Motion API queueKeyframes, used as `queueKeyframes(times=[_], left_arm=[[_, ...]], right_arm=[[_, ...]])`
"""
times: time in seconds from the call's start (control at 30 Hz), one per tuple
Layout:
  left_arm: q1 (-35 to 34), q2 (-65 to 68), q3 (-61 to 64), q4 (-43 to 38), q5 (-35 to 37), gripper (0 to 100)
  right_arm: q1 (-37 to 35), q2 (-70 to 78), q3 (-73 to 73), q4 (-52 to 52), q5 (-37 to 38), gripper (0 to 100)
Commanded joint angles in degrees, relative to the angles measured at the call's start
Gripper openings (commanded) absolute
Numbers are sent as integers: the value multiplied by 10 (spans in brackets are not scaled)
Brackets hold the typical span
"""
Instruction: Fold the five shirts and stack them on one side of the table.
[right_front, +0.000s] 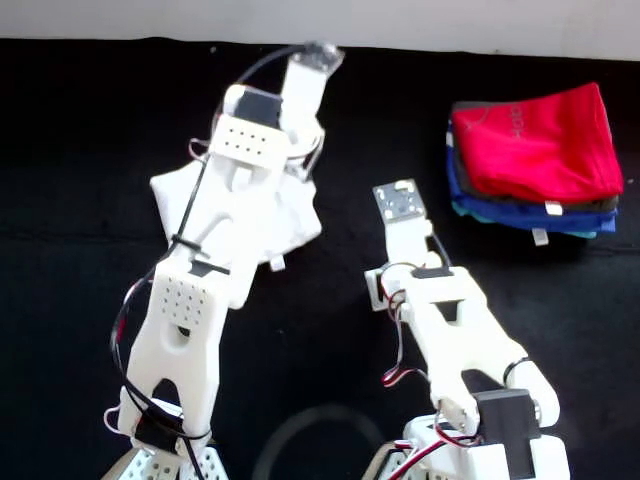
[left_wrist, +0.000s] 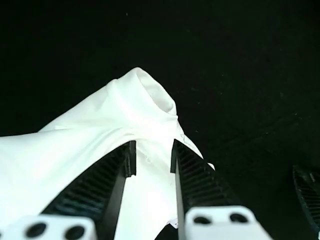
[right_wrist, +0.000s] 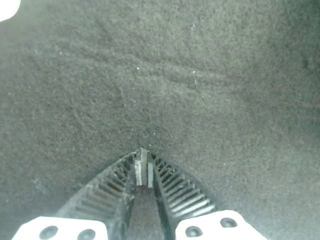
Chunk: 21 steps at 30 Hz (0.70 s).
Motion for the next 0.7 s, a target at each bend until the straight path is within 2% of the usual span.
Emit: queueKeyframes(times=[0.0, 0.07, 0.13, 0.3, 0.43, 0.53, 0.67], left_arm=[[-20, -52, -59, 47, 0, 125], [-38, -53, -67, 90, 0, 89], [-58, -52, -64, 119, 0, 1], [-106, -53, 44, 124, -3, 9], [-115, -53, 140, 124, -4, 9], [-113, -52, 174, 99, -4, 9], [-112, -52, 186, 21, -3, 9]], right_arm=[[-6, 9, -16, -1, -2, 6], [-6, 9, -16, -1, -3, 6], [-6, 9, -16, -2, -3, 6], [-6, 9, -16, -3, -3, 6], [-6, 9, -14, -13, -4, 6], [-6, 9, -14, -13, -4, 6], [-6, 9, -14, -13, -4, 6]])
